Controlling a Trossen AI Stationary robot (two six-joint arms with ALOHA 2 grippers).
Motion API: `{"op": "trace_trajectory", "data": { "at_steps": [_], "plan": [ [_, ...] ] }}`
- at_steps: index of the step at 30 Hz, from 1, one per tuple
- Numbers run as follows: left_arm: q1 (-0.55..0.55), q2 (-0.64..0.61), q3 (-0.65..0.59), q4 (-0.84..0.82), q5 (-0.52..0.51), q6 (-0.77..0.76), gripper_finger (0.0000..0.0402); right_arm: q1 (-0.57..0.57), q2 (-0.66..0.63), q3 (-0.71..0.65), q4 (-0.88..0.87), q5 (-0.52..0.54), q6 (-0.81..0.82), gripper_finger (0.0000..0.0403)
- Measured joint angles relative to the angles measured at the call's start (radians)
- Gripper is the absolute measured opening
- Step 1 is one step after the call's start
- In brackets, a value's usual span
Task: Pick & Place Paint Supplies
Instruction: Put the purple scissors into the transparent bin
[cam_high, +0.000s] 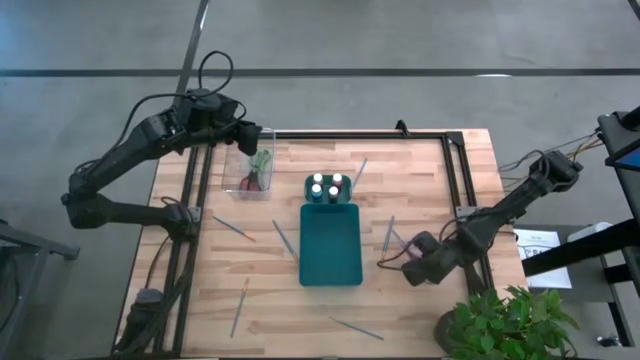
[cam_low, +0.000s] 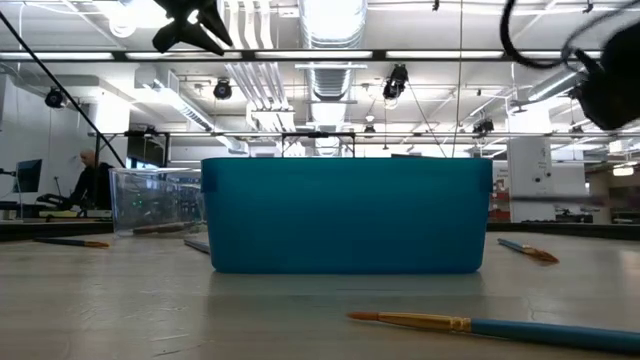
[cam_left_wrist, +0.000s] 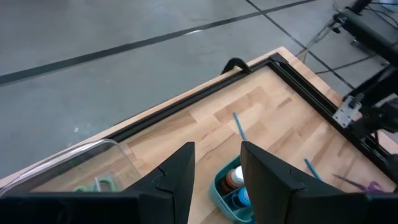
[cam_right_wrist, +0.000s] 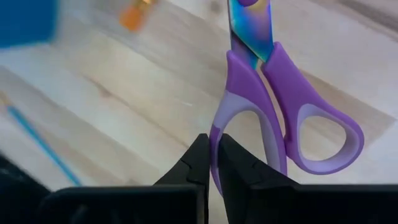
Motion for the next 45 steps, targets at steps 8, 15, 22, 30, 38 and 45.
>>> {"op": "trace_trajectory", "data": {
  "at_steps": [8,15,22,30,38,45],
  "plan": [
    [-0.004,-0.002,0.000,0.017,0.077,0.076,0.0138,0.005,-0.052,0.152,-0.003,0.215,-0.034,0.0011],
    [-0.007,-0.002,0.000,0.125,0.251,0.127,0.0139,-0.062,-0.055,0.308,-0.006,0.373,-0.193,0.0011],
    [-0.042,-0.002,0.000,0.258,0.287,0.144,0.0139,-0.211,0.026,0.497,-0.058,0.420,-0.467,0.0011],
    [-0.119,-0.001,-0.016,0.283,0.275,0.225,0.0145,-0.377,0.210,0.724,-0.065,0.423,-0.817,0.0011],
    [-0.143,0.010,-0.018,0.298,0.273,0.177,0.0236,-0.489,0.327,0.917,-0.055,0.416,-1.049,0.0011],
    [-0.161,0.064,-0.018,0.427,0.380,0.095,0.0290,-0.563,0.369,1.007,-0.007,0.355,-1.182,0.0011]
  ]
}}
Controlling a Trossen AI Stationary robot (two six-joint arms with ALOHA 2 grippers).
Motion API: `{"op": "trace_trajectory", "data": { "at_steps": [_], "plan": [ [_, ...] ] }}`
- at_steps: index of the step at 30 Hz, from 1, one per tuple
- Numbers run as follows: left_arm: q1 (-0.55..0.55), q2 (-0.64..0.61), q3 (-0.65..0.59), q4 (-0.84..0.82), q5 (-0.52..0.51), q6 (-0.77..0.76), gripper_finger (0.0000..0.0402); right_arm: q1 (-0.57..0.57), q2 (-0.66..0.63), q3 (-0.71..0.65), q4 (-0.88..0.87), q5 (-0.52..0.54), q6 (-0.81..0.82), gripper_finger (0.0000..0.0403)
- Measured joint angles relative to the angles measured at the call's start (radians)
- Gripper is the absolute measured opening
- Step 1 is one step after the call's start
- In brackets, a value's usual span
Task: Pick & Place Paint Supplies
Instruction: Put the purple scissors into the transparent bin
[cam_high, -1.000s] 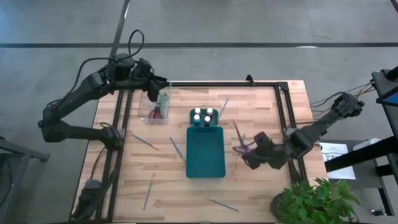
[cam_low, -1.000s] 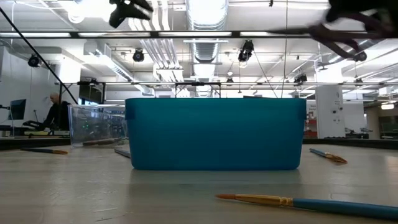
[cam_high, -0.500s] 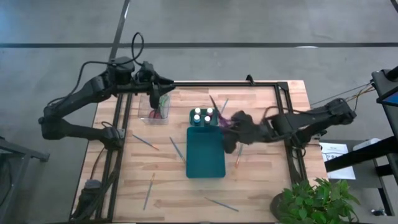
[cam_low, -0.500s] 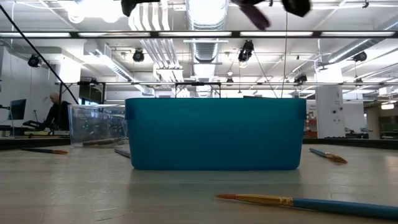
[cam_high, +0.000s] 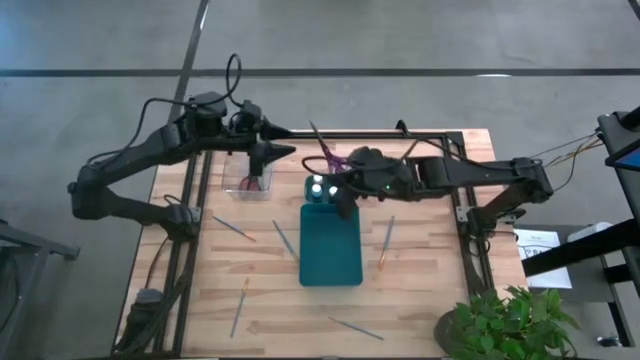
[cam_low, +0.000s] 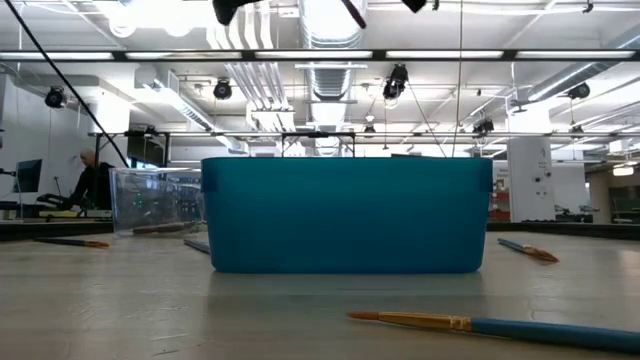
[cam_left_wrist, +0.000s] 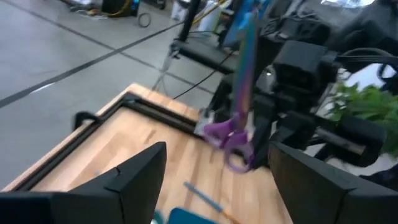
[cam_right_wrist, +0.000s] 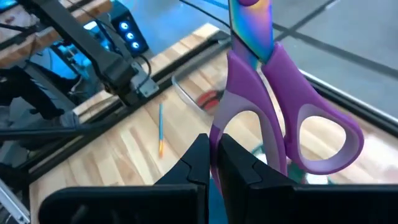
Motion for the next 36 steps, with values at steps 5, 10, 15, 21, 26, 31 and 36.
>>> {"op": "trace_trajectory", "data": {
  "at_steps": [5,10,15,21,26,31,36],
  "plan": [
    [-0.019,0.047,0.000,0.114,-0.001,-0.038,0.0282,-0.032,0.011,0.021,0.014,-0.017,-0.022,0.0011],
    [-0.023,0.095,0.001,0.131,-0.021,-0.083,0.0244,-0.044,0.011,0.020,0.044,-0.012,-0.029,0.0011],
    [-0.045,0.140,0.001,0.217,0.031,-0.085,0.0205,-0.053,0.015,0.021,0.056,-0.010,-0.047,0.0011],
    [-0.050,0.165,0.001,0.256,0.025,-0.134,0.0185,-0.055,0.018,0.021,0.067,-0.010,-0.052,0.0011],
    [-0.053,0.164,0.001,0.255,0.000,-0.146,0.0184,-0.055,0.018,0.024,0.097,-0.009,-0.069,0.0011],
    [-0.059,0.164,0.002,0.255,0.000,-0.162,0.0184,-0.055,0.018,0.025,0.136,-0.011,-0.100,0.0011],
    [-0.076,0.164,0.002,0.261,0.030,-0.178,0.0184,-0.071,0.018,0.025,0.149,-0.014,-0.105,0.0011]
  ]
}}
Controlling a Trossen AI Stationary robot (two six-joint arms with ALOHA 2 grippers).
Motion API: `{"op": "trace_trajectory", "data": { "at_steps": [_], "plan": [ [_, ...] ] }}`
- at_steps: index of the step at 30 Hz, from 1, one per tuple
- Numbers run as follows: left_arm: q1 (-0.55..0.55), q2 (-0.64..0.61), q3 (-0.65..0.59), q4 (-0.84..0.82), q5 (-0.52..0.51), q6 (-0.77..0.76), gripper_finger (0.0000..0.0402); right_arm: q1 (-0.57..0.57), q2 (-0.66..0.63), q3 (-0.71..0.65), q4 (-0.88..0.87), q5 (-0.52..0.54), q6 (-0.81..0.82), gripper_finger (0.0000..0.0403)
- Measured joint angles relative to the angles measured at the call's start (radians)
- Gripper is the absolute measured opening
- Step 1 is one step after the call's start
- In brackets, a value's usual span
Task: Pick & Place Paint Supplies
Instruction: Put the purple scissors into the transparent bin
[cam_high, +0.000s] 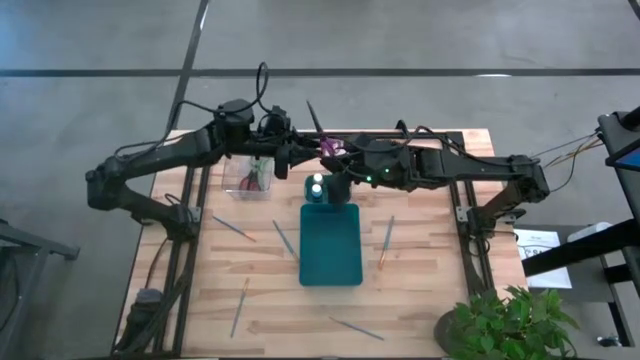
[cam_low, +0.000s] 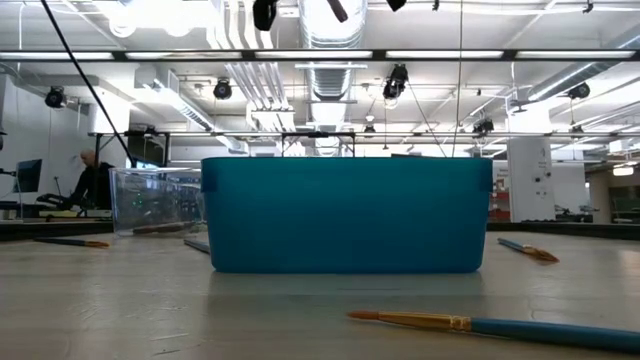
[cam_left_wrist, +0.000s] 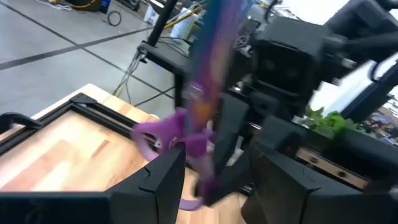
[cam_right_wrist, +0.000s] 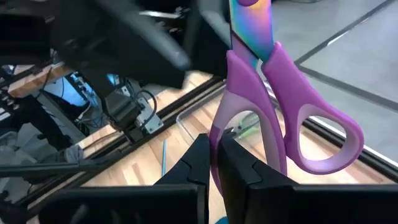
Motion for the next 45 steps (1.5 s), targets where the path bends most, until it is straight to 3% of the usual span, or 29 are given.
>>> {"op": "trace_trajectory", "data": {
  "at_steps": [19,29,45],
  "plan": [
    [-0.014,0.001,0.000,0.039,-0.083,-0.025,0.0184,-0.015,0.006,-0.001,0.072,-0.075,-0.020,0.0011],
    [-0.024,0.078,0.008,0.104,-0.092,-0.062,0.0180,-0.014,0.006,-0.005,0.057,-0.098,-0.018,0.0011],
    [-0.024,0.069,0.009,0.119,-0.109,-0.068,0.0035,-0.014,0.008,-0.006,0.063,-0.099,-0.041,0.0011]
  ]
}}
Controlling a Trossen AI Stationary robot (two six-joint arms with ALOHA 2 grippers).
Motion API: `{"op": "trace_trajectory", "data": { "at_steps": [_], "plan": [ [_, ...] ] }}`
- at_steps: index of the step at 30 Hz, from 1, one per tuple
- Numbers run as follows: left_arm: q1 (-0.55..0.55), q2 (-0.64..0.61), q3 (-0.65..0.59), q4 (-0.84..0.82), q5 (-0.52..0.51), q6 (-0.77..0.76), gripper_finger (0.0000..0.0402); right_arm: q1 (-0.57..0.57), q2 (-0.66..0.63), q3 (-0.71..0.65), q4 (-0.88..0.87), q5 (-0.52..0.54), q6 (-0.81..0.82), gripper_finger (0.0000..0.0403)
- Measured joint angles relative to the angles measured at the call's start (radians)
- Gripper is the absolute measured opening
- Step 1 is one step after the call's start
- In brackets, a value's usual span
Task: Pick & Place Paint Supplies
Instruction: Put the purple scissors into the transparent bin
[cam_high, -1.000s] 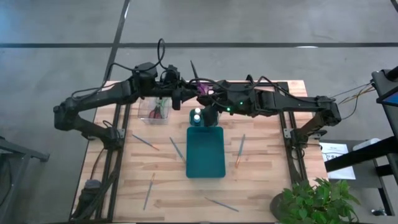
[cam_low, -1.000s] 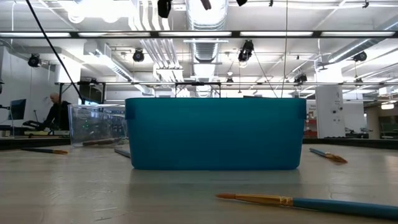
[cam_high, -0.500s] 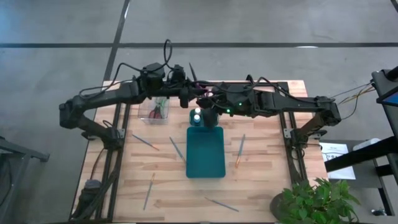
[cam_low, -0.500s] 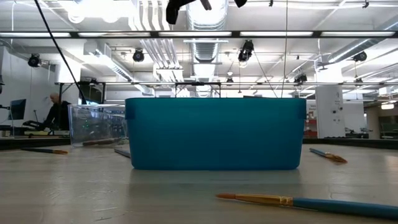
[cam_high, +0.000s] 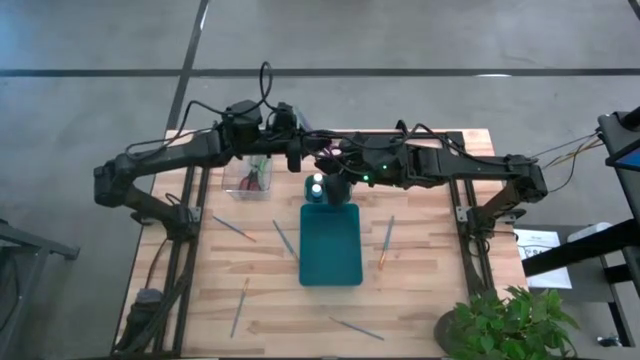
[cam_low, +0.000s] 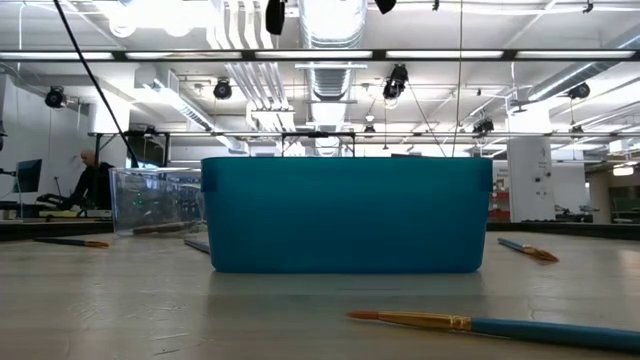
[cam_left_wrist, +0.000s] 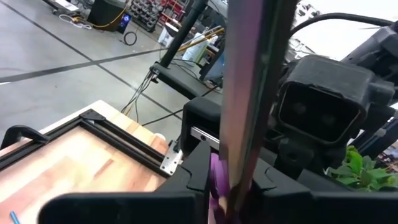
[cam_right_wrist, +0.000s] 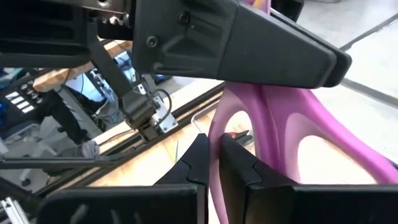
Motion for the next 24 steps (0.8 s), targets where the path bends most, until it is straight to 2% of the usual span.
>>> {"op": "trace_trajectory", "data": {
  "at_steps": [5,13,18,24],
  "plan": [
    [0.000,-0.004,0.003,0.001,0.003,-0.014,0.0035,0.003,0.000,0.001,0.035,-0.022,-0.022,0.0042],
    [0.007,-0.021,0.000,-0.005,-0.002,-0.009,0.0035,0.012,-0.001,0.002,0.063,-0.032,-0.029,0.0152],
    [0.024,-0.040,-0.004,-0.095,-0.020,0.034,0.0035,0.014,-0.013,0.027,0.087,-0.084,-0.035,0.0219],
    [0.050,-0.060,-0.003,-0.130,-0.034,0.073,0.0035,0.020,-0.013,0.045,0.051,-0.092,-0.024,0.0261]
  ]
}}
